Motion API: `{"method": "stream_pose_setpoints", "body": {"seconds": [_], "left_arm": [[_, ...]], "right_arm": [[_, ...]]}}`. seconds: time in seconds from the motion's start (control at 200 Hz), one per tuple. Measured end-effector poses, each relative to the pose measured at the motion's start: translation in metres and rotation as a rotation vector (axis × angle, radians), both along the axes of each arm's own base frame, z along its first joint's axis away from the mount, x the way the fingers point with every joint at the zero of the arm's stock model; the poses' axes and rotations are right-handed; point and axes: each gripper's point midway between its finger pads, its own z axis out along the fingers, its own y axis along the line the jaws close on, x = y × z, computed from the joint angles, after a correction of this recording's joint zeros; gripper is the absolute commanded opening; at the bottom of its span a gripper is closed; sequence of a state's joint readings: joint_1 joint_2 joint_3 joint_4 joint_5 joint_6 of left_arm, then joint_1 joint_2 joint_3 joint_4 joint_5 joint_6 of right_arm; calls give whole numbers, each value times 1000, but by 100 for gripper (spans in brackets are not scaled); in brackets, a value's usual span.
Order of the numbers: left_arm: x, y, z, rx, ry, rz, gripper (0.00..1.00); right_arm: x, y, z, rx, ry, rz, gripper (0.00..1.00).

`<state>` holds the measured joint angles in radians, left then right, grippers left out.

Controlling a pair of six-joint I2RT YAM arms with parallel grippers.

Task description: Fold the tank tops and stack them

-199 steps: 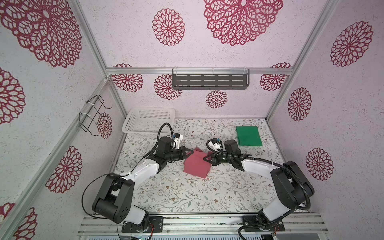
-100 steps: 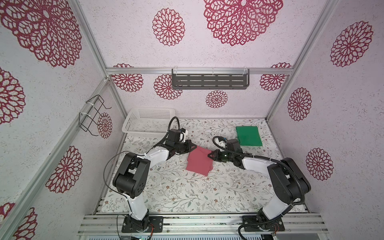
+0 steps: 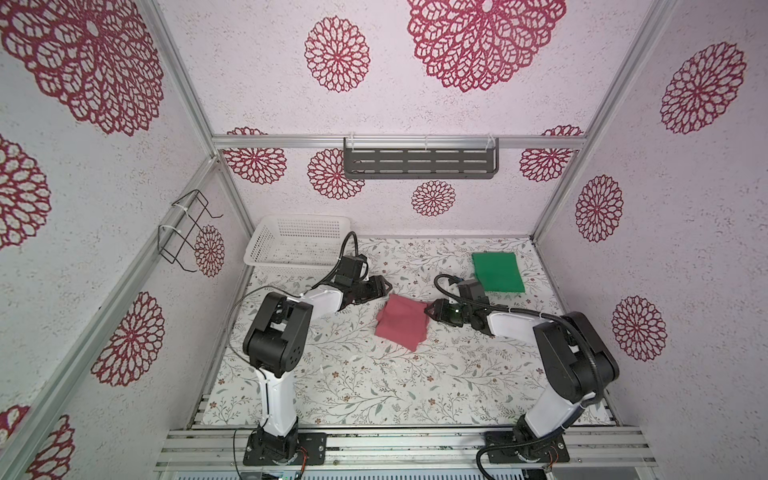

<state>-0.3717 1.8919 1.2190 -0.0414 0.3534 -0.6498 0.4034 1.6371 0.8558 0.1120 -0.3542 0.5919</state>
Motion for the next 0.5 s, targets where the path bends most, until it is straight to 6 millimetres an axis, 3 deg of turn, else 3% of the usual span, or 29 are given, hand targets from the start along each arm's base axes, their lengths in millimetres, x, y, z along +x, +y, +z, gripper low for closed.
{"method": "stream_pose_setpoints", "body": {"seconds": [0.125, 0.225, 0.305, 0.36, 0.5], "left_arm": [[-12, 14, 61, 49, -101, 41, 59], [-35, 6, 79, 34, -114, 39, 52], [-57, -6, 58, 19, -54, 28, 50], [-73, -11, 29, 27, 22, 29, 48], [-98, -11, -42, 65, 198, 52, 47]], "right_arm": [[-6, 4, 42, -36, -94, 9, 31], [-25, 28, 57, -22, -121, 59, 22], [-48, 54, 52, 26, -100, 107, 21], [-65, 67, 41, 61, -65, 132, 20], [-84, 65, -6, 76, 57, 100, 19]]}}
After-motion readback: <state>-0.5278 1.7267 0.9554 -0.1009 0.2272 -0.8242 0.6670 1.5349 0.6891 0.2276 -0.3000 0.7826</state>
